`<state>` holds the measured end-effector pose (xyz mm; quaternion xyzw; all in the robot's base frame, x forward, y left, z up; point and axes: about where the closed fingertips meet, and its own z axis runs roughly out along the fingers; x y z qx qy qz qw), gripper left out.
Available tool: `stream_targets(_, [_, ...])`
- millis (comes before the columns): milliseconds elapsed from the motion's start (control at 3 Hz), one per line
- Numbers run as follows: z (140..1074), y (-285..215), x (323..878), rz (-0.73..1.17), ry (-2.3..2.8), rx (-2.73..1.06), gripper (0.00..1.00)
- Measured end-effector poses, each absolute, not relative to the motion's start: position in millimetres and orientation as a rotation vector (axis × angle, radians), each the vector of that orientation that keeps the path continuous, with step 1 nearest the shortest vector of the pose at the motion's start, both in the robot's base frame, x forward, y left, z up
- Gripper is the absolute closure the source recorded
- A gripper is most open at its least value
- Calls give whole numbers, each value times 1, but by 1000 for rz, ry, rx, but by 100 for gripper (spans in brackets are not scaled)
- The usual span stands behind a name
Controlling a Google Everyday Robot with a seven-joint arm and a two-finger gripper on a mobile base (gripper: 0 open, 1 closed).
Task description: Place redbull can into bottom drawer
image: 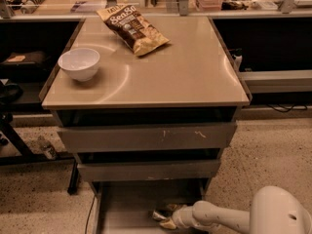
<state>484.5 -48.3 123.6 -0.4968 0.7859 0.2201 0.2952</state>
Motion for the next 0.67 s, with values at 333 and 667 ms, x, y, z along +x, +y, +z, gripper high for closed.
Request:
stream_targets(333, [124,-48,485,586,2091,-1322,0])
stream_targets(667, [124,-48,485,586,2091,-1322,0])
